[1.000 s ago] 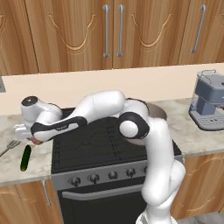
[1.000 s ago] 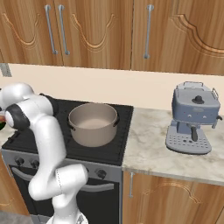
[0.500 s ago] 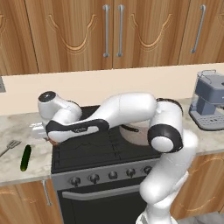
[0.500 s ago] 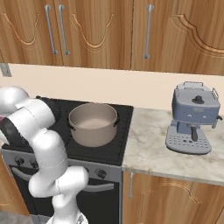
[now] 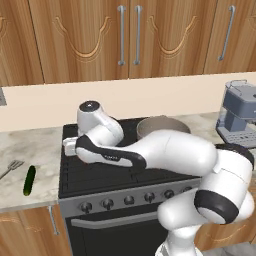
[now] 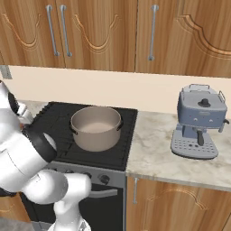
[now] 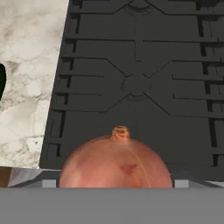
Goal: Put the cucumber and onion in the pot. Retrieve the spatula and lightly stir the vegetables in the pot.
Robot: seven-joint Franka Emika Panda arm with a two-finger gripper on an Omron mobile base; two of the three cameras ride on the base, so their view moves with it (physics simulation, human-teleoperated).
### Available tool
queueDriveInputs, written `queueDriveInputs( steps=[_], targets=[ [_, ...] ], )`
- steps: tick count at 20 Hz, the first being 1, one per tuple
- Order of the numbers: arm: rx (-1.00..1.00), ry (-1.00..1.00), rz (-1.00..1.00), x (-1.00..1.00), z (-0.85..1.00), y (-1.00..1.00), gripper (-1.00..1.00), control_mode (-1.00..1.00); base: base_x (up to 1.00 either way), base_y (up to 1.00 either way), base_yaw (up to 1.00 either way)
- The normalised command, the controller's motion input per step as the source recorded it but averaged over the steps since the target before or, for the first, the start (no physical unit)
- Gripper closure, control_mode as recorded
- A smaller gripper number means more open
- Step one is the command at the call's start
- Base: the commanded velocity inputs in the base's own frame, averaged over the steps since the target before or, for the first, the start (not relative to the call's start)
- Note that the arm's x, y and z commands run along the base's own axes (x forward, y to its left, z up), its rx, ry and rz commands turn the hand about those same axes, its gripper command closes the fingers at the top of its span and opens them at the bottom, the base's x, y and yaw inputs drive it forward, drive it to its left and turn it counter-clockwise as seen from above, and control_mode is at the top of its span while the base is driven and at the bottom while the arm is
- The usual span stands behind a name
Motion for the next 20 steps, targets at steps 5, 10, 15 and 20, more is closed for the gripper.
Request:
queueDriveInputs(
  steps=[5, 10, 15, 20],
  targets=[
    [0.0, 0.01, 0.12, 0.0, 0.68, -0.58, 1.0, -1.0, 0.0, 0.0, 0.0],
    [0.0, -0.09, 0.15, -0.2, 0.39, -0.71, 1.0, -1.0, 0.0, 0.0, 0.0],
    [0.0, -0.21, 0.02, -0.02, 0.17, -0.83, 1.0, -1.0, 0.0, 0.0, 0.0],
    [0.0, -0.1, -0.05, 0.03, 0.18, -0.71, 1.0, -1.0, 0.0, 0.0, 0.0]
  ],
)
